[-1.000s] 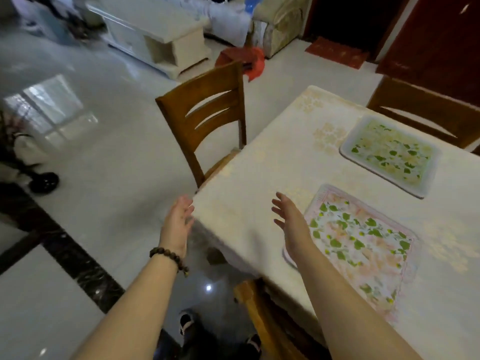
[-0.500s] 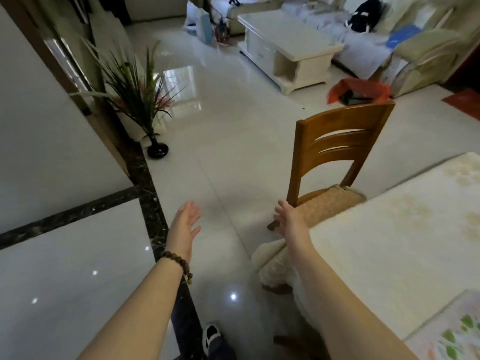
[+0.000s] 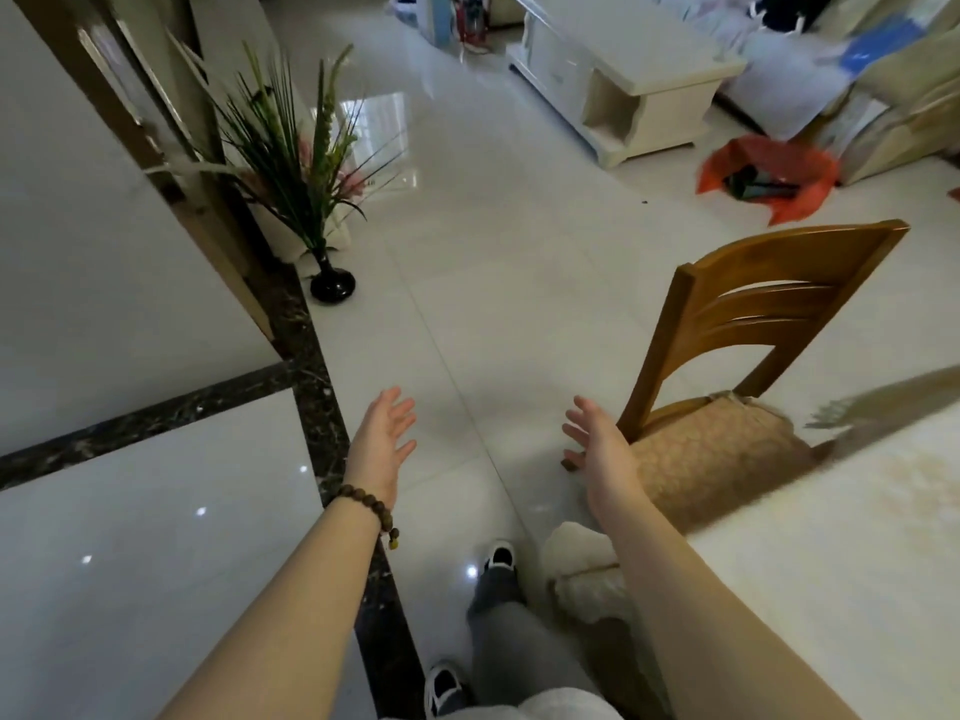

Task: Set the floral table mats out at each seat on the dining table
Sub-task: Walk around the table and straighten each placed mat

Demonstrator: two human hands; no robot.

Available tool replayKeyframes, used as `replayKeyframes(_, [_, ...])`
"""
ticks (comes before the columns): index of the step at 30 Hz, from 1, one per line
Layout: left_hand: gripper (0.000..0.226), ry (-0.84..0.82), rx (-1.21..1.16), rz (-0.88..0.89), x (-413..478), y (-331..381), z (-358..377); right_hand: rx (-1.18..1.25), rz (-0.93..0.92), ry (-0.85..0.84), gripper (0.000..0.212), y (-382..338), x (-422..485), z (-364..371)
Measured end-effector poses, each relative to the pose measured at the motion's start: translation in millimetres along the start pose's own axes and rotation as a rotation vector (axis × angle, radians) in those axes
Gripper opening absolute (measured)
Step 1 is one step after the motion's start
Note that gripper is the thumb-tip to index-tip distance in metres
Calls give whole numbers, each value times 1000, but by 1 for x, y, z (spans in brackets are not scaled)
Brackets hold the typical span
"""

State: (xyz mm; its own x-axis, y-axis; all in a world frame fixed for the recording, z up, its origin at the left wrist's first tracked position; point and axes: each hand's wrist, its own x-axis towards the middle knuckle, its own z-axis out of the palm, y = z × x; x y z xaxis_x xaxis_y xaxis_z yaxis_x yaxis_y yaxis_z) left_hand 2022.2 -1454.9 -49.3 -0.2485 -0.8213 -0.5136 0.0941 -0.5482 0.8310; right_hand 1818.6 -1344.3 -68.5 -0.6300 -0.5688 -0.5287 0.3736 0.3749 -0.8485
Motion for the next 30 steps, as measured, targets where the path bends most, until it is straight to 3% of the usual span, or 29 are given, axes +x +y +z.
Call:
replayKeyframes(6, [43, -21, 17, -21, 92, 29, 38, 20, -15, 1, 48, -35, 85, 29])
replayKeyframes(14, [43, -74, 50, -14, 232, 119, 152, 86, -39, 22, 48, -142, 228, 39])
replayKeyframes(30, [43, -370, 255, -85, 440, 169, 386, 306, 4, 360, 38, -260, 429, -19])
